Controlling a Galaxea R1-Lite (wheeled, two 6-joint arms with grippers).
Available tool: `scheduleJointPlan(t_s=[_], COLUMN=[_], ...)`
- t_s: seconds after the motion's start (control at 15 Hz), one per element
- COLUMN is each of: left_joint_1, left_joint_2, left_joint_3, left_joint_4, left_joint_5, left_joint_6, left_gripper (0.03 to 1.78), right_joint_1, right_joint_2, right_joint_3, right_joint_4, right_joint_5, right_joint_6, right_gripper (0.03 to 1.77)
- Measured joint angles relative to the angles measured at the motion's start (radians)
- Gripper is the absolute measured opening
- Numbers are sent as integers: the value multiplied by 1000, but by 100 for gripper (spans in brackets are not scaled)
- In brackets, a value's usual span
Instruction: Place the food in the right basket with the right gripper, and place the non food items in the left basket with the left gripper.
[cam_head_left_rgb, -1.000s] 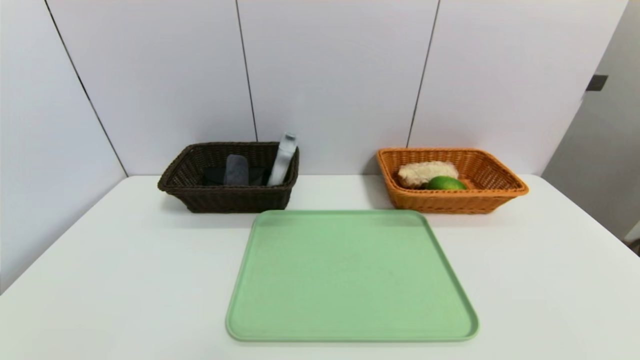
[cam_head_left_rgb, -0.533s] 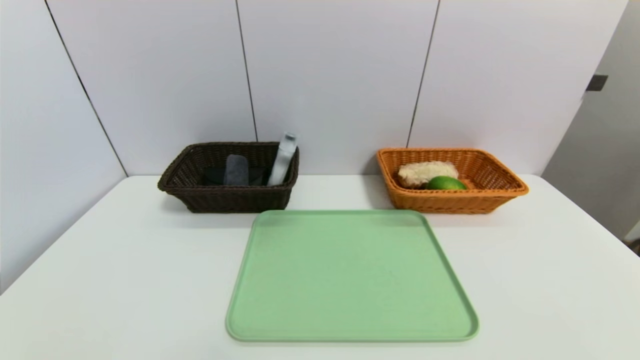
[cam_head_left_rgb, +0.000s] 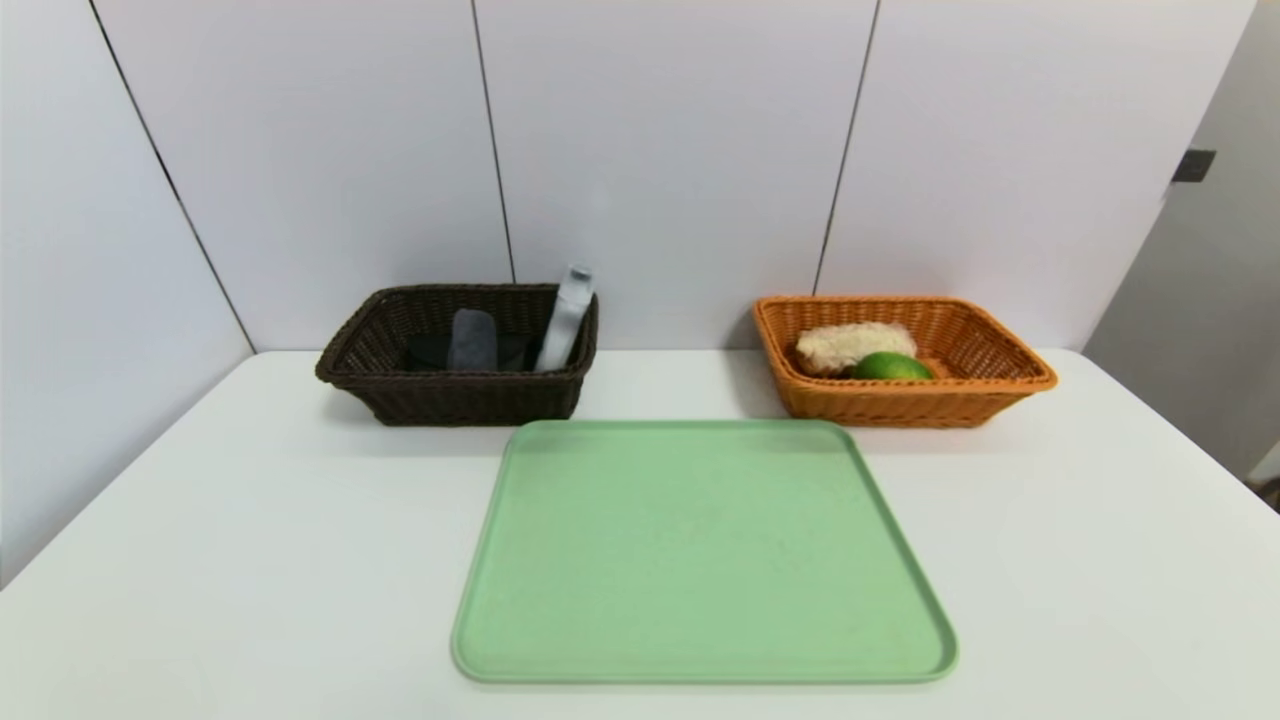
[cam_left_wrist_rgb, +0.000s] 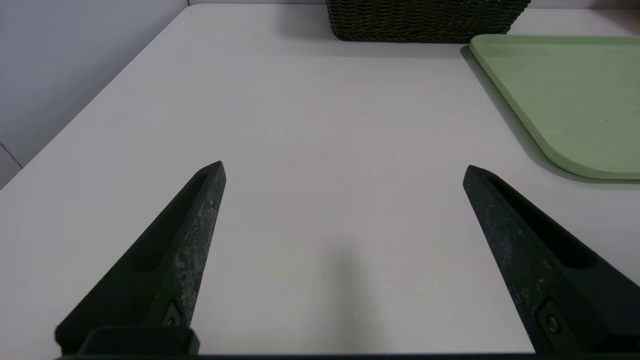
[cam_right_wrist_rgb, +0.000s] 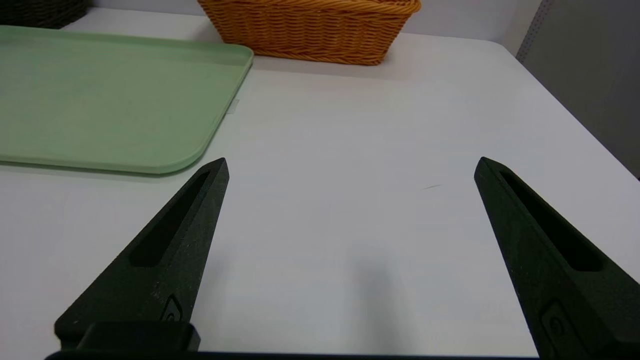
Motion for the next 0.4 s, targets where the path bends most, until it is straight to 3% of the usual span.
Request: scheduleJointPlan(t_s=[0.4], left_joint_1=[0], left_joint_2=[-1], left_joint_3=[0], left_joint_4=[0], left_joint_5=[0], left_joint_6=[0], left_gripper=[169], right_joint_1=[0], right_joint_2=[0], right_joint_3=[0], right_joint_4=[2], right_joint_5=[-10], right_joint_6=[28], right_gripper=[170])
